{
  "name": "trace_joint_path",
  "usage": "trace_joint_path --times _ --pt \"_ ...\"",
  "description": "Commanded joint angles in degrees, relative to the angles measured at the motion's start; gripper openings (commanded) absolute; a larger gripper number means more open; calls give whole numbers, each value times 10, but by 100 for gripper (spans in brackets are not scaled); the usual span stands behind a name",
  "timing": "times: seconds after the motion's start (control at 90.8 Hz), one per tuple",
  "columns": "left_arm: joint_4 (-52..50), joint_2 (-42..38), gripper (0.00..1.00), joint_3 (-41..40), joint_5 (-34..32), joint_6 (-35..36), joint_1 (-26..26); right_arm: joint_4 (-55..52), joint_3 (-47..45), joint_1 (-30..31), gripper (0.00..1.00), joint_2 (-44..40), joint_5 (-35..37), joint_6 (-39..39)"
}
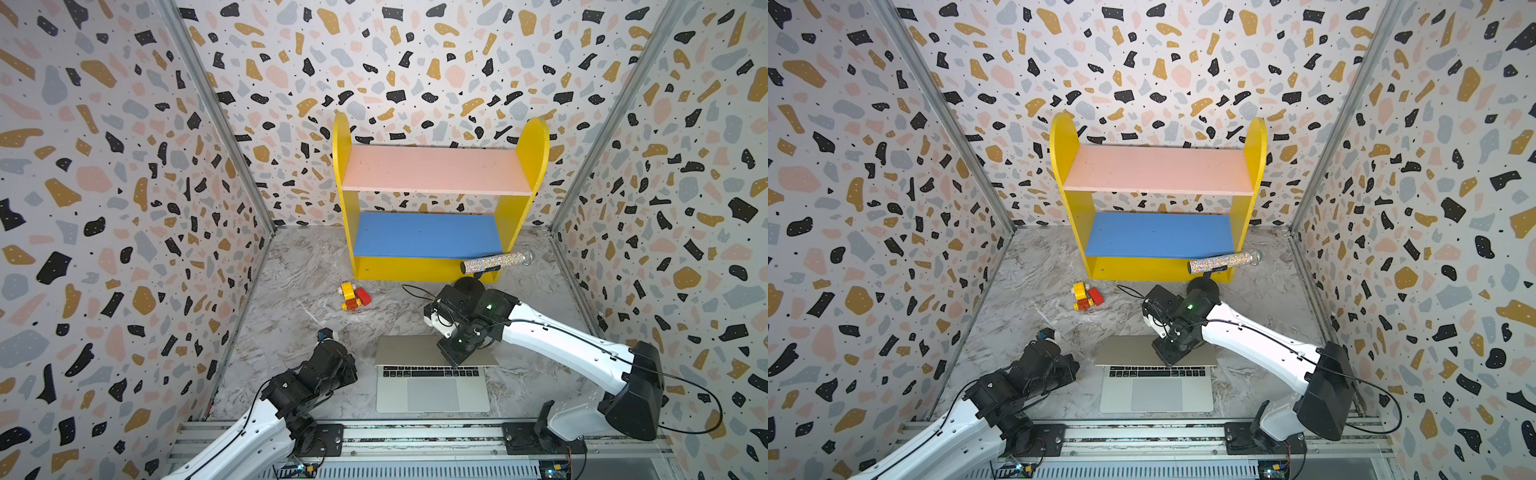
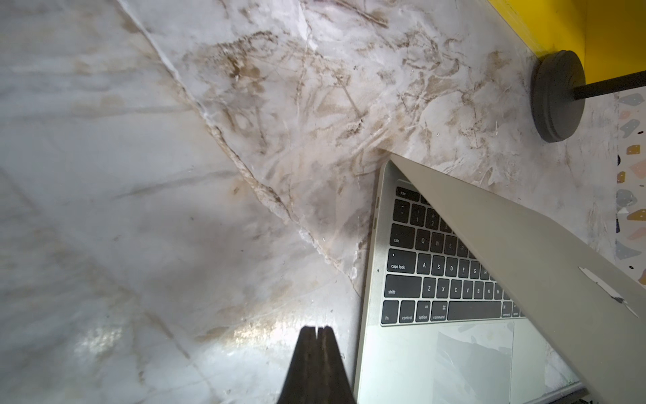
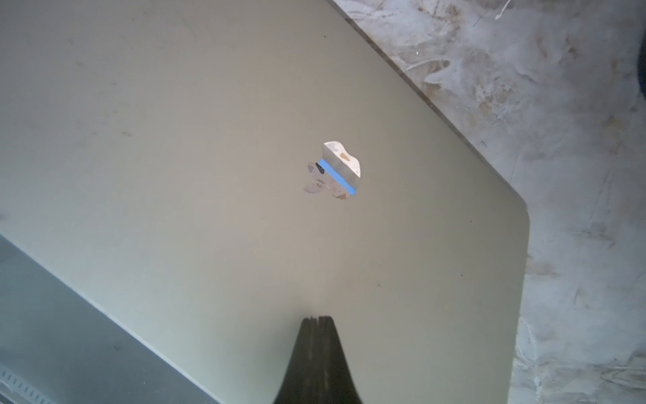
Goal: Close the laptop lid and set it aside
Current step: Close the lid of the laptop.
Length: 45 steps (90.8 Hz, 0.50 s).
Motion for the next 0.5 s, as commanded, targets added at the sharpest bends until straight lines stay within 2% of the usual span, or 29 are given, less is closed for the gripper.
trace_joint_path --times 0.0,0.485 --pt "-1 -2 0 21 -9 9 4 -32 -14 8 0 -18 -19 11" --pt "-6 -12 0 19 -12 9 4 -15 -54 11 0 -37 -22 26"
